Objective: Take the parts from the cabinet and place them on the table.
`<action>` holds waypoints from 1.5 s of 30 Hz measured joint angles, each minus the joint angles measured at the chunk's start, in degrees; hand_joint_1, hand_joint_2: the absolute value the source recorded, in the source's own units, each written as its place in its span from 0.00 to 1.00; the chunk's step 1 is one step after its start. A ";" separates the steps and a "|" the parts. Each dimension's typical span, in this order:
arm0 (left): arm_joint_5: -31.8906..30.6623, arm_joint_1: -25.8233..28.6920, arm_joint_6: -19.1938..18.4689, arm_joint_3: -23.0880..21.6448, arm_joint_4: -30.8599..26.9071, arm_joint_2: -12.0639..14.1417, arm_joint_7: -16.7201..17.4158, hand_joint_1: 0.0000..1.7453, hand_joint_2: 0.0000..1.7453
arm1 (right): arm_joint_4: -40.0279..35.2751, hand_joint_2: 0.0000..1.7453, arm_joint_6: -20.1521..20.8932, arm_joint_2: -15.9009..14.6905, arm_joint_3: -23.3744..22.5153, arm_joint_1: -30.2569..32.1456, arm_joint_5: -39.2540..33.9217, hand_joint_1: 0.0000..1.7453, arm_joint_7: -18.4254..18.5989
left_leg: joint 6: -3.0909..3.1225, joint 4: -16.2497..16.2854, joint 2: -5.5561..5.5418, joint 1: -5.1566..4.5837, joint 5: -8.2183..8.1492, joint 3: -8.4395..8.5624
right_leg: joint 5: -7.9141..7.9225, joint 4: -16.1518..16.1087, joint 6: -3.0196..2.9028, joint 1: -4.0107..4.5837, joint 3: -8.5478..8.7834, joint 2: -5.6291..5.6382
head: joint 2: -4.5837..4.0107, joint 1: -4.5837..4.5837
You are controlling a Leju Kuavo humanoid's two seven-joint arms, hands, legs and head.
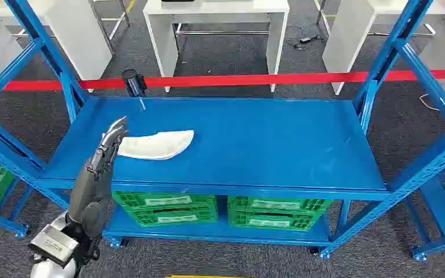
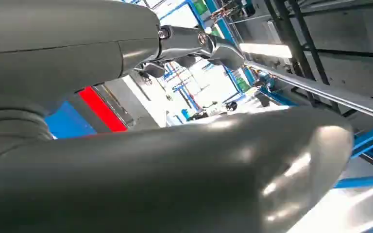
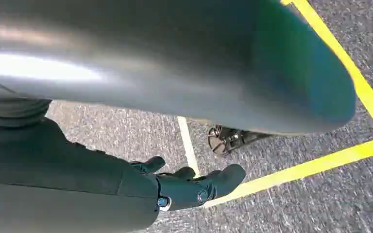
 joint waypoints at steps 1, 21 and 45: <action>0.00 0.00 0.00 -0.02 -0.02 0.02 0.00 0.00 0.00 | 0.00 0.00 0.00 0.02 0.00 0.00 0.00 0.00 0.02 | -0.04 -3.91 0.00 0.02 3.13 0.72 | -0.67 0.00 0.17 -0.08 0.94 0.09 | 0.00 0.00; -8.63 4.25 6.83 1.04 -1.31 -0.88 0.17 0.00 1.00 | 0.02 0.00 -0.55 -0.13 -0.04 -0.24 0.94 0.00 0.02 | 1.29 -14.34 0.39 -0.17 6.54 7.75 | 0.46 1.28 1.86 0.28 -4.56 -0.92 | 0.00 1.00; -46.28 4.63 12.04 4.89 7.82 1.05 20.97 0.00 1.00 | 0.02 0.00 0.26 -0.22 -0.11 -0.06 3.00 0.00 0.48 | 0.91 -15.93 0.61 -0.41 6.94 9.14 | 2.22 0.40 0.65 0.14 -3.02 -0.74 | 0.00 0.31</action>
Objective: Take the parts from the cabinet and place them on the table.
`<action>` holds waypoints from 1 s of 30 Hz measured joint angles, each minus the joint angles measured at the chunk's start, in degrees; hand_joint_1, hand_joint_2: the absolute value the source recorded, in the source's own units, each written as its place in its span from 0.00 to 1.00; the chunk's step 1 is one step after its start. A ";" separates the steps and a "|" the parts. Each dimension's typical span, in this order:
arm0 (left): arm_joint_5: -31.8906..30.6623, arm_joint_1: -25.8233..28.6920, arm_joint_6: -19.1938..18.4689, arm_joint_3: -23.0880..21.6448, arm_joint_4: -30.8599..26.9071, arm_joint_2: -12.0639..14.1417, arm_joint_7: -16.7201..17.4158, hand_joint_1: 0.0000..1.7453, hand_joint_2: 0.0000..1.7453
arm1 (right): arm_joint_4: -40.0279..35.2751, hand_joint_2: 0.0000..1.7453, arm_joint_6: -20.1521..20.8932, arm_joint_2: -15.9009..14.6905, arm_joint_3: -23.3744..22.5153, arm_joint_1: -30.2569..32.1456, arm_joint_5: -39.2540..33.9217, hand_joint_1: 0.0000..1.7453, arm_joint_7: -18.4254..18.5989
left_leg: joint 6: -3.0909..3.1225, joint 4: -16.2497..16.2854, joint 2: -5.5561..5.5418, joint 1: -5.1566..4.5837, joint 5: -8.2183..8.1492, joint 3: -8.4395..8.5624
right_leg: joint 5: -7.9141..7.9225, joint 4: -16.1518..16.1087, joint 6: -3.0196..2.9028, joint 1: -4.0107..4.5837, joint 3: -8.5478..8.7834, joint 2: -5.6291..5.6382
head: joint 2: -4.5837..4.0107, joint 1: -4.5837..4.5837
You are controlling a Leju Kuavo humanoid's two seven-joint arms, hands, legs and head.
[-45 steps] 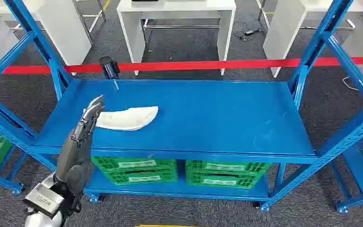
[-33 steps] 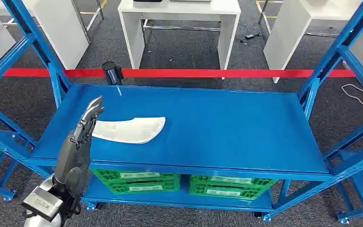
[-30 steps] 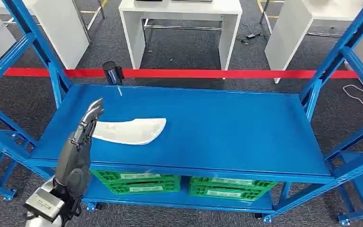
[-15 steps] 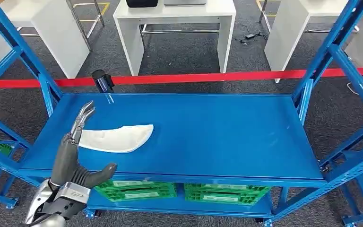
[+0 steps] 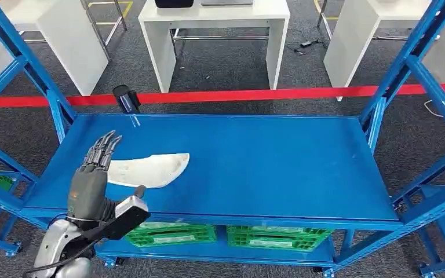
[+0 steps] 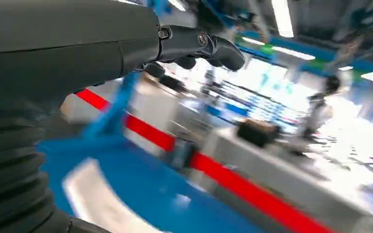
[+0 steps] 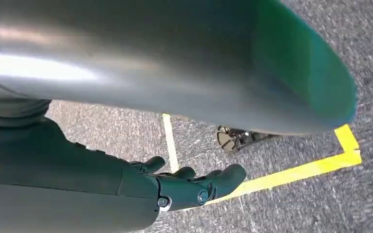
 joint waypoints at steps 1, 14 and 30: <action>-1.74 0.07 0.04 0.42 1.13 0.26 0.81 0.00 1.00 | 0.00 0.00 0.02 0.00 0.00 0.00 0.17 0.00 0.07 | 0.00 0.00 0.00 0.00 0.00 0.00 | 0.00 -0.04 0.00 0.00 0.02 0.00 | 0.00 0.00; -10.13 -5.34 -3.80 2.10 18.95 1.35 2.79 0.00 1.00 | 0.00 0.00 0.22 -0.28 -0.02 -0.03 0.28 0.00 0.98 | 0.03 0.00 -0.01 -0.01 -0.03 0.02 | 0.03 -0.25 0.15 0.00 0.13 0.00 | 0.00 0.00; -12.62 -10.65 -3.13 2.04 28.57 -0.81 0.96 0.00 1.00 | 0.00 0.00 0.22 -0.28 -0.09 -0.04 0.50 0.00 0.98 | 0.05 0.01 -0.01 -0.01 -0.05 0.08 | 0.06 -0.31 0.20 0.00 0.13 0.01 | 0.00 0.00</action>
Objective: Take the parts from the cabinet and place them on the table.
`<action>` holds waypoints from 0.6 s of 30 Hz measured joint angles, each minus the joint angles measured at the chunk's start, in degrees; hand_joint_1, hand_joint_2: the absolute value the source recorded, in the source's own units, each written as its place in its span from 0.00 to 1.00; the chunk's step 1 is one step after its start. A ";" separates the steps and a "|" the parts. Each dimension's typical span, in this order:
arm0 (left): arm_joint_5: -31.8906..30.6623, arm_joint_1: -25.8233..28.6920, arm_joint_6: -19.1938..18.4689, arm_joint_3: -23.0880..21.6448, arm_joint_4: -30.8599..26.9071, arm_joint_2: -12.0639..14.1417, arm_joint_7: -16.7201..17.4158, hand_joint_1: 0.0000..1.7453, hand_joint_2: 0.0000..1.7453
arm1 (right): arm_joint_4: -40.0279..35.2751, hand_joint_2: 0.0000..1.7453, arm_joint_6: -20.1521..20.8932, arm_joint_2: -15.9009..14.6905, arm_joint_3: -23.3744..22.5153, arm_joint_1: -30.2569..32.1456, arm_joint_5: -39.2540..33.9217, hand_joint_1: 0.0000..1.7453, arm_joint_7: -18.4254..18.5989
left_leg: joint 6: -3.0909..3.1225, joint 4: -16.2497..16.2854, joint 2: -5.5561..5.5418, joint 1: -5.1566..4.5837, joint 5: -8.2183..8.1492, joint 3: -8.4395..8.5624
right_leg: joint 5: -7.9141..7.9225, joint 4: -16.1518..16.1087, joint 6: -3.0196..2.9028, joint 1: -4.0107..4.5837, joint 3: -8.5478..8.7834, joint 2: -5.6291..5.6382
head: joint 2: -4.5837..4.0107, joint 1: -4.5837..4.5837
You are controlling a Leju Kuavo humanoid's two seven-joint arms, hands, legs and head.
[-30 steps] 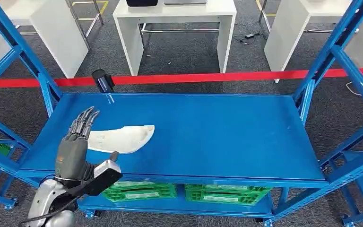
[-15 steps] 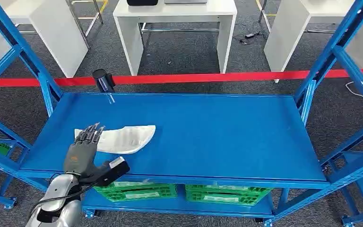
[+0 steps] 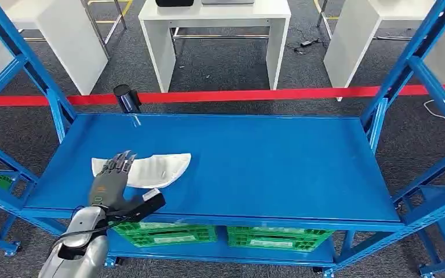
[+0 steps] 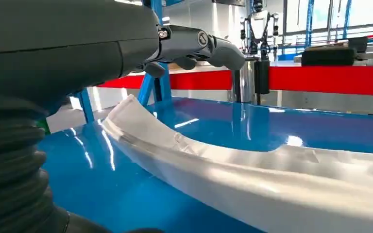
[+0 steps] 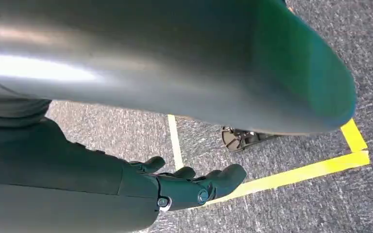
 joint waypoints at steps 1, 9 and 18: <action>-0.20 -0.56 0.24 0.00 0.71 -0.24 -0.35 0.00 1.00 | 0.00 0.00 0.00 0.00 0.00 0.01 0.00 0.00 -0.02 | 0.00 0.00 0.00 0.00 0.00 0.00 | 0.00 0.00 0.00 0.00 0.00 0.00 | 0.00 0.00; 1.05 -5.24 2.25 -0.02 8.07 -1.92 -3.44 1.00 1.00 | 0.00 0.00 -0.04 0.00 -0.02 0.00 0.63 0.00 -0.24 | 0.00 0.00 0.00 0.00 0.00 0.01 | 0.03 -0.01 0.03 0.00 0.02 0.00 | 0.00 0.00; 7.06 -8.19 3.59 0.50 17.73 -1.16 -9.08 1.00 1.00 | 0.00 0.00 0.66 -0.02 -0.02 0.07 1.70 0.00 -1.12 | 0.00 0.00 0.01 0.00 0.00 0.00 | 0.02 -0.01 0.03 0.00 0.01 0.03 | 0.00 0.00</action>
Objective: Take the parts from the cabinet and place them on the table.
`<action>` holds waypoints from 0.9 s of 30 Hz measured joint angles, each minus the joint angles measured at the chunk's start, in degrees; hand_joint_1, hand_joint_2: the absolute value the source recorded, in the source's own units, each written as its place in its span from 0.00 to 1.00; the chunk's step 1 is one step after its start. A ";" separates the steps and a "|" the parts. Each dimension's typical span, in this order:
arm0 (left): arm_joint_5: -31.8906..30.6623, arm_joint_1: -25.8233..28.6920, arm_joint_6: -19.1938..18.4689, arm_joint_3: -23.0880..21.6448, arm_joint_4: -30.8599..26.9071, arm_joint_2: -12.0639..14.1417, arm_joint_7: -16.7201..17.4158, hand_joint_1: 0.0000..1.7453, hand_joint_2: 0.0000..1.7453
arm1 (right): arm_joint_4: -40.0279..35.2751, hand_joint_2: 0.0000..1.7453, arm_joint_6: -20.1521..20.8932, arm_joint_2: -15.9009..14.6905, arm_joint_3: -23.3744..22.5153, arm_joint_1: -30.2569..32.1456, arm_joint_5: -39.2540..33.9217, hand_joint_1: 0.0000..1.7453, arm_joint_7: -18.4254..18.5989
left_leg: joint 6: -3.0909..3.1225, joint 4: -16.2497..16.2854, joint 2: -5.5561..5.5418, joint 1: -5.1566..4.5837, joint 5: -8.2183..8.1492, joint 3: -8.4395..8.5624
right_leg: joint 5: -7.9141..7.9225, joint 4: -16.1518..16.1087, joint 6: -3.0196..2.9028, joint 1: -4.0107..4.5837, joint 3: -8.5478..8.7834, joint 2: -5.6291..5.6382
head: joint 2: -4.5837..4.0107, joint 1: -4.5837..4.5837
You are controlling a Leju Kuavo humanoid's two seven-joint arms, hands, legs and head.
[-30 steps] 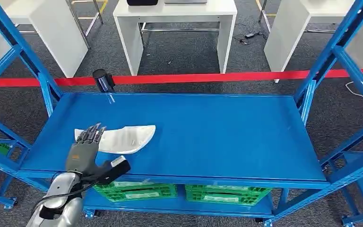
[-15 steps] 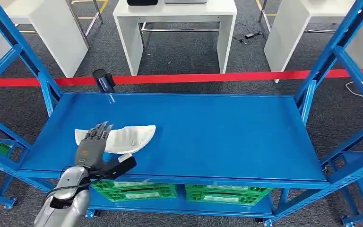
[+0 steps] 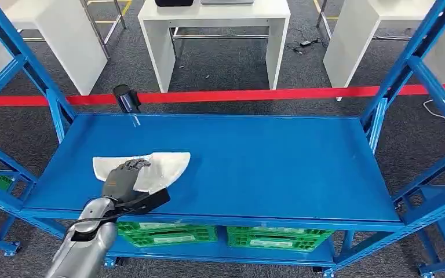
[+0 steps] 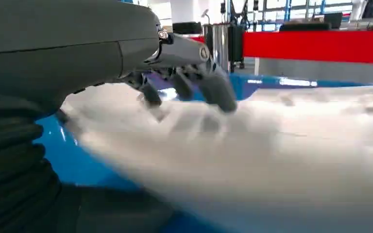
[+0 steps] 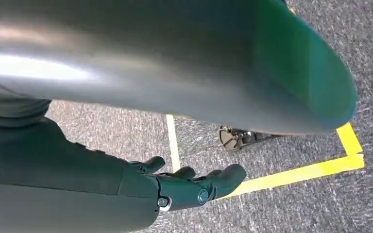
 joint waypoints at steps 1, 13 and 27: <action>0.42 -0.10 0.00 0.07 0.63 0.13 -0.43 1.00 1.00 | 0.00 0.00 0.00 0.00 0.00 0.00 0.00 0.00 -0.13 | 0.00 0.00 -0.01 0.00 0.00 0.00 | 0.00 0.00 0.00 0.00 0.00 -0.01 | 0.00 0.00; 2.01 -0.68 1.93 0.77 0.96 0.35 -2.78 1.00 1.00 | 0.00 0.00 0.00 -0.02 0.00 -0.01 0.37 0.00 -0.59 | 0.02 0.00 -0.01 -0.01 -0.02 0.05 | -0.02 -0.01 0.04 -0.03 0.16 -0.01 | 0.00 0.00; 33.50 8.87 -8.53 0.72 -27.51 -1.44 -18.02 1.00 1.00 | 0.00 0.00 -0.09 -0.02 -0.02 0.04 1.44 0.00 -0.85 | 0.01 0.00 0.00 -0.01 -0.05 0.03 | -0.04 -0.12 0.08 -0.01 0.10 0.02 | 0.00 0.00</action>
